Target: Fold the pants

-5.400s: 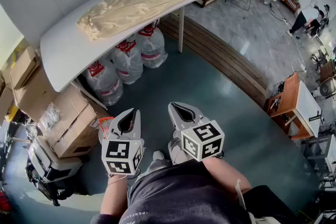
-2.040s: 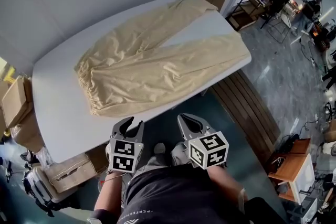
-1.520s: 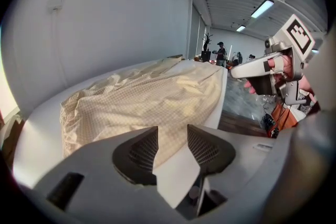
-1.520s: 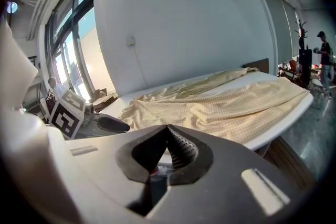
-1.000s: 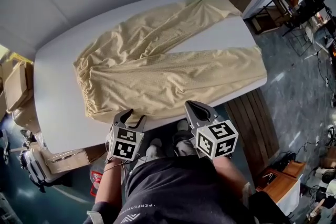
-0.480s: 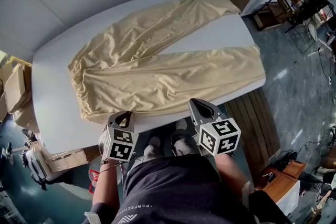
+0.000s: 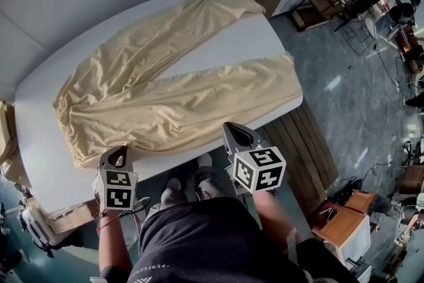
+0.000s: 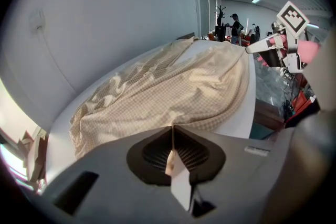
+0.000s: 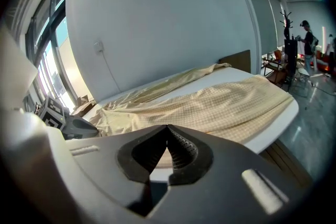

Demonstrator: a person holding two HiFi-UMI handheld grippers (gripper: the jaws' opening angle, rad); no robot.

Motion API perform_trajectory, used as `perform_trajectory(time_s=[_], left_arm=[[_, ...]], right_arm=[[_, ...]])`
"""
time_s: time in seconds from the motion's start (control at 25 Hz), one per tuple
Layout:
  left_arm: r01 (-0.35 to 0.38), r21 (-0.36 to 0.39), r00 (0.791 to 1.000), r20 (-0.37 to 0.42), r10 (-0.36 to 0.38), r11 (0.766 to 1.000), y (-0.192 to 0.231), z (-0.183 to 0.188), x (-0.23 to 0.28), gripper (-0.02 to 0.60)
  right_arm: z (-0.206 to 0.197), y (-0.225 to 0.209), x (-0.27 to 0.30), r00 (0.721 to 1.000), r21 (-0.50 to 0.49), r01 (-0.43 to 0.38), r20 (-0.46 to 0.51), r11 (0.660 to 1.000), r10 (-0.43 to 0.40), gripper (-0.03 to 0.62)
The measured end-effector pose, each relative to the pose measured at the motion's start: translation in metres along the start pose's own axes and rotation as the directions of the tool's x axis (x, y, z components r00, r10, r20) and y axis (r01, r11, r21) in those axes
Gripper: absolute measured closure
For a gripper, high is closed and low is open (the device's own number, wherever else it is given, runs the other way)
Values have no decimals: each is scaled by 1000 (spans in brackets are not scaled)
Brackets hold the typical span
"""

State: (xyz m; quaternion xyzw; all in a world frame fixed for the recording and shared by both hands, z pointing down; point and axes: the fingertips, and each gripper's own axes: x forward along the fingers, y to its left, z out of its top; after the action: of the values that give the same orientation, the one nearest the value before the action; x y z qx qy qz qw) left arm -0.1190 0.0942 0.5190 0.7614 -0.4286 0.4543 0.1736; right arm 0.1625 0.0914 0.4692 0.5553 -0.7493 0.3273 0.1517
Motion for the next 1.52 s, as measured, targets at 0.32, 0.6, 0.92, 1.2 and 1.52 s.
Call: perform_trajectory(time_s=[0.32,0.6,0.92,1.2,1.52], left_arm=[[-53,5,998,-41,53,999,-2,26,12,568],[-91,4,992,-87,91,996,-1,38,17,568],[-112,2,986,-122,111,994,-1,41,21,568],[-126,0,984,-127,125,992,-1,39,18,568],[-136,-1,982,-130,134,991,-3,40,14,568]], right_arm=[[15,-68,-11,996,40,82,38,996,-83,548],[10,-132,-17,973,38,232,0,972,-233,470],[-4,-167,-18,949,41,312,-50,949,-310,453],[-2,-163,-13,955,4,295,-46,956,-294,456],[1,-163,-8,941,-107,326,-59,939,-333,496]])
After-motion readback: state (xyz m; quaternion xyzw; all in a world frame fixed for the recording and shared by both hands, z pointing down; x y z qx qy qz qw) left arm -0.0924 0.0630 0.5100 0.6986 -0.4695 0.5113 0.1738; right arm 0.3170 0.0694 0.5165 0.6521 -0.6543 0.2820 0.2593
